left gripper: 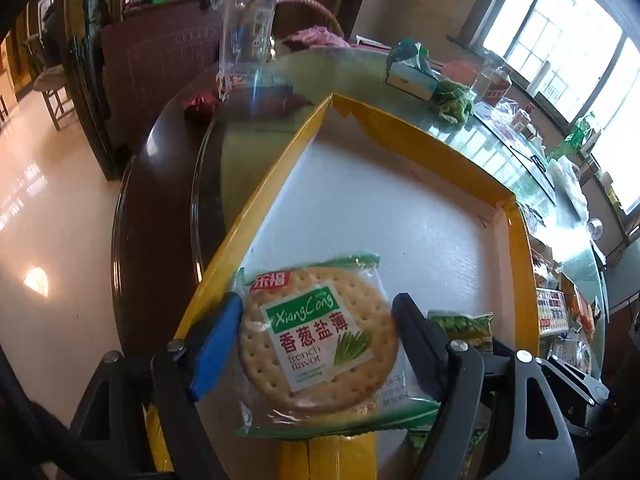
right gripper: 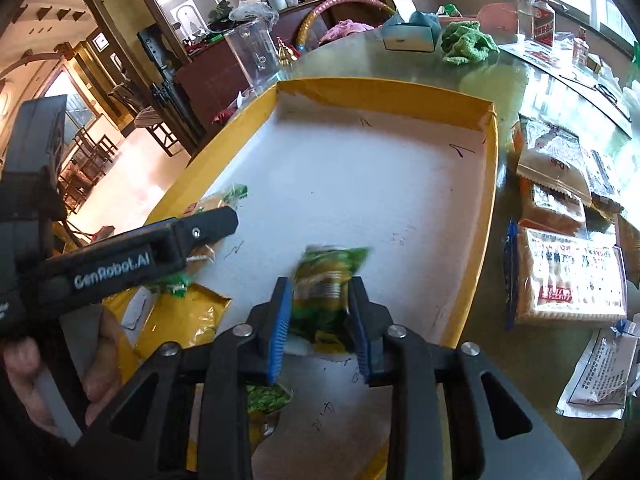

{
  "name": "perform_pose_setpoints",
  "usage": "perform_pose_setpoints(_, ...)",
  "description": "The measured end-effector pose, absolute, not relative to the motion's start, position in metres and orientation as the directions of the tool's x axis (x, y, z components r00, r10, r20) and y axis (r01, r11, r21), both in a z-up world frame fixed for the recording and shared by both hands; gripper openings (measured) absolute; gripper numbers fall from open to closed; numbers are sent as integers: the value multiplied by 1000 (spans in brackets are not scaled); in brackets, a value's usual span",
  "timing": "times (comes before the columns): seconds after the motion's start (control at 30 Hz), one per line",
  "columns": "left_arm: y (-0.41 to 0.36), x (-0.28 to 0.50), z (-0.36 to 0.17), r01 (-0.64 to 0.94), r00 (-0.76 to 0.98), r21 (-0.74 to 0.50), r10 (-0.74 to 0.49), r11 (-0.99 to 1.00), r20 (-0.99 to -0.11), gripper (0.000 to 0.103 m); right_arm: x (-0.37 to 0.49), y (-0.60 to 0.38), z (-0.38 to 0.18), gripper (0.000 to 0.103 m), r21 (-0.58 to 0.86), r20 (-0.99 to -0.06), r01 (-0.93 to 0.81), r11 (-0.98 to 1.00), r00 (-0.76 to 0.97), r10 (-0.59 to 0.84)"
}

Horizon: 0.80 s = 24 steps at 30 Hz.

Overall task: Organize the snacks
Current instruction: 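Carry both packs to the tray and release them onto it, then move the right gripper over the pile to the second round cracker pack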

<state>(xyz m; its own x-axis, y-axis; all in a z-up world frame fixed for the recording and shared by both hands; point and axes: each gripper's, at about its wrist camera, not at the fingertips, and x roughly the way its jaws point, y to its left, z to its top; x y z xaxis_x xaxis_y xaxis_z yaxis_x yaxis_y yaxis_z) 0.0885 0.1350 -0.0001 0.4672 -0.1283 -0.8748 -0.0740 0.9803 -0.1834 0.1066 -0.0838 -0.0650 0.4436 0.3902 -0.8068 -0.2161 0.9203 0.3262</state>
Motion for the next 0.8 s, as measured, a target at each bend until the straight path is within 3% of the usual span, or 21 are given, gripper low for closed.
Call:
perform_pose_setpoints(0.03,134,88,1,-67,462,-180,-130,981,-877,79,106,-85,-63,56,337,-804,-214,917,441,398)
perform_pose_setpoints(0.1,134,84,6,-69,466,-179,-128,981,-876,79,104,-89,-58,68,349,-784,-215,912,466,410)
perform_pose_setpoints(0.2,139,69,18,-121,538,-228,-129,966,-833,82,94,-98,-47,69,362,-761,-211,908,495,418)
perform_pose_setpoints(0.33,128,66,13,-121,515,-118,-39,986,-856,83,71,-117,-31,80,406,-704,-222,886,542,458)
perform_pose_setpoints(0.4,124,59,19,-117,514,-120,-43,986,-857,83,55,-125,-23,80,402,-684,-248,882,559,469)
perform_pose_setpoints(0.5,116,30,43,-145,656,-149,-18,978,-754,83,32,-142,-13,81,431,-639,-275,859,579,506)
perform_pose_setpoints(0.57,100,22,49,-119,666,-128,-16,985,-746,83,18,-157,-11,81,447,-618,-275,851,593,517)
perform_pose_setpoints(0.8,51,-6,58,0,673,-224,-166,975,-721,83,-20,-201,-9,81,413,-618,-255,874,627,475)
